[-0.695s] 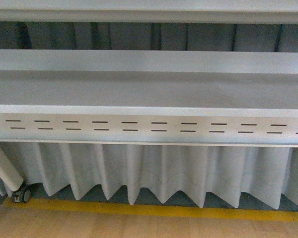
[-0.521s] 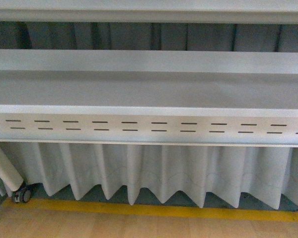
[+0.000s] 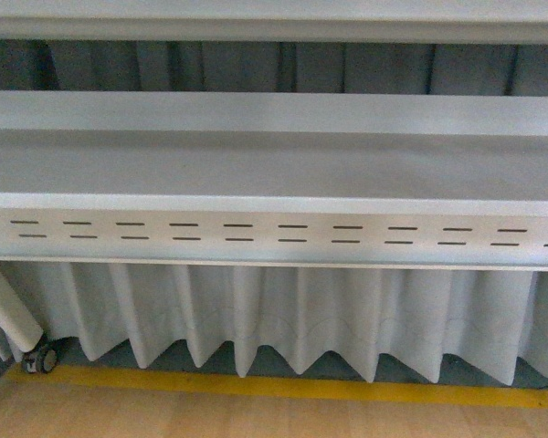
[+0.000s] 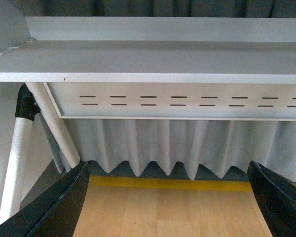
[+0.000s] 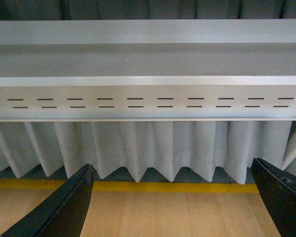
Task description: Wind up and store yellow beetle toy
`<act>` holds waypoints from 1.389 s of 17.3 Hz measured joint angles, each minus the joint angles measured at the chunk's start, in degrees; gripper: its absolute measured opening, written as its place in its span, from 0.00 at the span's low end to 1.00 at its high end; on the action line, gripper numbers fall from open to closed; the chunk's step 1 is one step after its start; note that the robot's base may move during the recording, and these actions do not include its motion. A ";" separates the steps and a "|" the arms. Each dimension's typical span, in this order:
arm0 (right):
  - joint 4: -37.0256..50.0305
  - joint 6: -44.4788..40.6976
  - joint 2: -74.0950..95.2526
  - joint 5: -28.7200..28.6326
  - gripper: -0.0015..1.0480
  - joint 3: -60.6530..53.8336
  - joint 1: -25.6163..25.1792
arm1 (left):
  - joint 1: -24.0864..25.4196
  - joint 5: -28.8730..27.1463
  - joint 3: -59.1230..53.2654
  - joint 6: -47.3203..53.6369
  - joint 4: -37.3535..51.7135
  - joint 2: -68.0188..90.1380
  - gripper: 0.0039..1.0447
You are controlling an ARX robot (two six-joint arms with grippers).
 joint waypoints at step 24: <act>-0.17 0.00 0.00 0.00 0.94 0.00 0.00 | 0.00 0.00 0.00 0.00 -0.22 0.00 0.94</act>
